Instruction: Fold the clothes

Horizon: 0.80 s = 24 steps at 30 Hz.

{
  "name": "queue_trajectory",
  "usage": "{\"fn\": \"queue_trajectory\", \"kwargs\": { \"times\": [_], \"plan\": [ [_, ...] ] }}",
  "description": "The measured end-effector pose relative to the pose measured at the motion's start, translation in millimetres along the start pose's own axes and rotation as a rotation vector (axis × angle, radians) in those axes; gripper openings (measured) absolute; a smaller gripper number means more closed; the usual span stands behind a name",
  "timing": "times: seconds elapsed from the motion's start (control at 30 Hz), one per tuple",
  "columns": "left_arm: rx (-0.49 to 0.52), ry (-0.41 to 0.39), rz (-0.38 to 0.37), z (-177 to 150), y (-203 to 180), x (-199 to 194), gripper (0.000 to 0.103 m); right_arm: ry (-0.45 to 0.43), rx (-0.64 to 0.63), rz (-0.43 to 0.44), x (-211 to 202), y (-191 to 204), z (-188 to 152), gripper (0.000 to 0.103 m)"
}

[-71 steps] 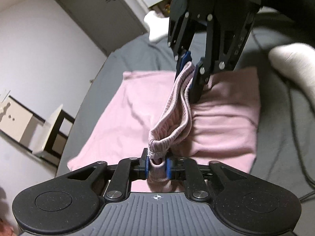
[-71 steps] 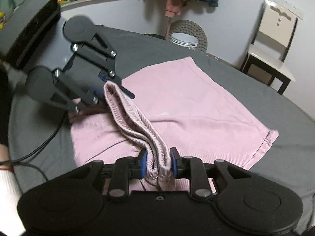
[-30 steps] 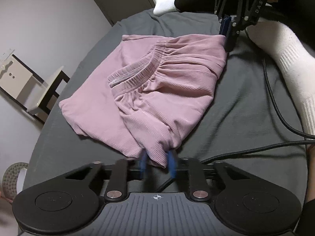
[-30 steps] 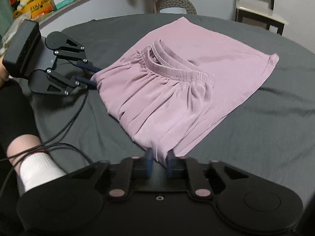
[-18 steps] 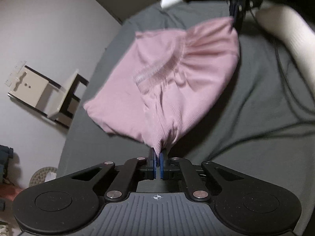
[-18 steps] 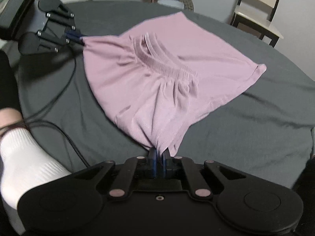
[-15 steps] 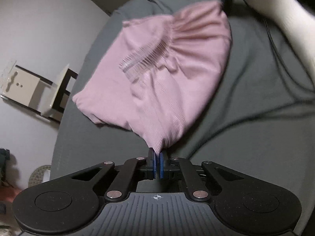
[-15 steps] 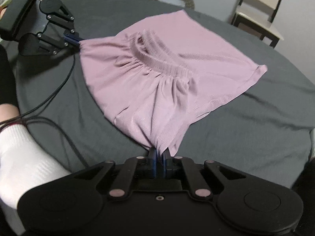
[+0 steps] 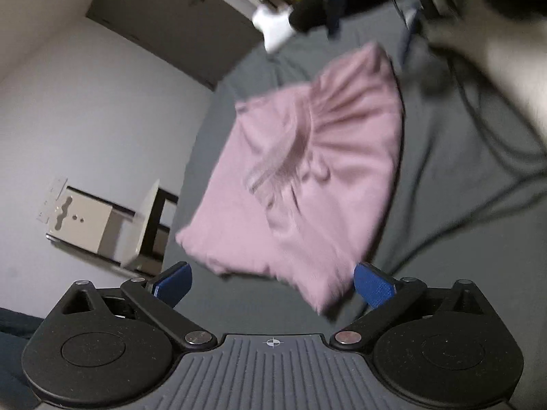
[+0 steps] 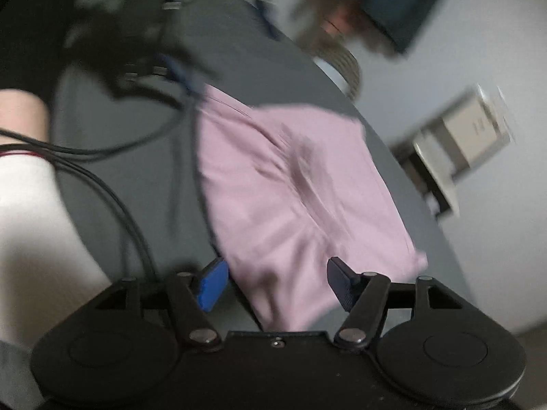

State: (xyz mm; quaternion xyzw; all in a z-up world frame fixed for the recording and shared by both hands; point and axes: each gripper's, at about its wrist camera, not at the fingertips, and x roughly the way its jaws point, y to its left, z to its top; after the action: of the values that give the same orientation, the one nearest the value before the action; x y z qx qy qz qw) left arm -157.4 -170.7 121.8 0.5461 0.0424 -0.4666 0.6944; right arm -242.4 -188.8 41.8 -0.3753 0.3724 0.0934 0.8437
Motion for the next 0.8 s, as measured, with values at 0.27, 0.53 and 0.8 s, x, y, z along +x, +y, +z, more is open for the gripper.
{"fn": "queue_trajectory", "kwargs": {
  "times": [0.27,0.53,0.8],
  "plan": [
    [0.116,-0.065,-0.03,17,-23,5,0.101,-0.046,-0.175,-0.054,36,37,40,0.062],
    [0.121,-0.098,-0.04,21,-32,8,0.101,-0.077,-0.312,-0.161,61,66,53,0.062],
    [0.063,-0.133,-0.092,25,-34,10,0.101,-0.123,-0.293,-0.229,71,65,54,0.051]
  ]
}}
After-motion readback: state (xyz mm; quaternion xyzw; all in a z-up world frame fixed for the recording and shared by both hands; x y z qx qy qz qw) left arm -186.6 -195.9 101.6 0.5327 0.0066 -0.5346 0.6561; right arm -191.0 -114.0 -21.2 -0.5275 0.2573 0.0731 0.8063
